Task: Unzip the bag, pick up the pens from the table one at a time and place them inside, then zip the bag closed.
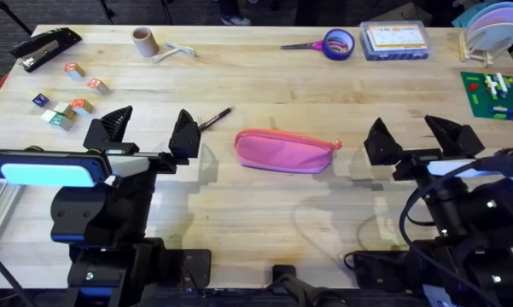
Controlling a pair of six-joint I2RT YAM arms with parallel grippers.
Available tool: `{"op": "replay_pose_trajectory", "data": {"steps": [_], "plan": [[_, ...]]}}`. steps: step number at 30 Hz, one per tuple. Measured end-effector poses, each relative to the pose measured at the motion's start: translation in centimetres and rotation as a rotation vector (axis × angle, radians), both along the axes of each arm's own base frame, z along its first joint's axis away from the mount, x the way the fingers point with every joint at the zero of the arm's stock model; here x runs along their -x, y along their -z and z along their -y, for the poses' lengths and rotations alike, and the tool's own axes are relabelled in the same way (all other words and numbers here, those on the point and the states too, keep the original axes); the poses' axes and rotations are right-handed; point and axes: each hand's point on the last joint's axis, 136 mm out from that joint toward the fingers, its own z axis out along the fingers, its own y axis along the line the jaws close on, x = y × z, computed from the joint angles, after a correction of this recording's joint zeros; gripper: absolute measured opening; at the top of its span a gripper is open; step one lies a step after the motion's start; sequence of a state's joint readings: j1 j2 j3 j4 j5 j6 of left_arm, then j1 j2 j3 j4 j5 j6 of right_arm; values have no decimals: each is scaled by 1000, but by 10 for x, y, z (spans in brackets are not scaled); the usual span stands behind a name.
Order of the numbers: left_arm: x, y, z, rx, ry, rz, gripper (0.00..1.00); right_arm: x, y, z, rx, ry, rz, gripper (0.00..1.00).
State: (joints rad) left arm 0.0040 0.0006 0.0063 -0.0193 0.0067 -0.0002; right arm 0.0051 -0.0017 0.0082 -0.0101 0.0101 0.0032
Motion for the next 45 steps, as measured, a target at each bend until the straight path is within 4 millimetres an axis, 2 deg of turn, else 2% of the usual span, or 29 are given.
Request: {"op": "replay_pose_trajectory", "data": {"steps": [19,23,26,29,33,39,45], "plan": [[0,-1,1,-1,6,5,993,2,2,2,1,12,-26,997],[3,-5,2,-20,10,-20,993,11,9,2,2,8,-126,996],[10,-22,2,-54,14,-34,993,25,12,2,2,8,-227,997],[19,-57,2,-94,15,-19,993,41,-10,2,3,8,-269,997],[28,-97,2,-126,16,-33,993,61,-57,2,3,8,-274,996],[23,-127,5,-140,41,-145,992,83,-96,2,4,8,-355,997],[10,-155,13,-140,95,-238,993,92,-129,2,4,8,-404,996]]}}
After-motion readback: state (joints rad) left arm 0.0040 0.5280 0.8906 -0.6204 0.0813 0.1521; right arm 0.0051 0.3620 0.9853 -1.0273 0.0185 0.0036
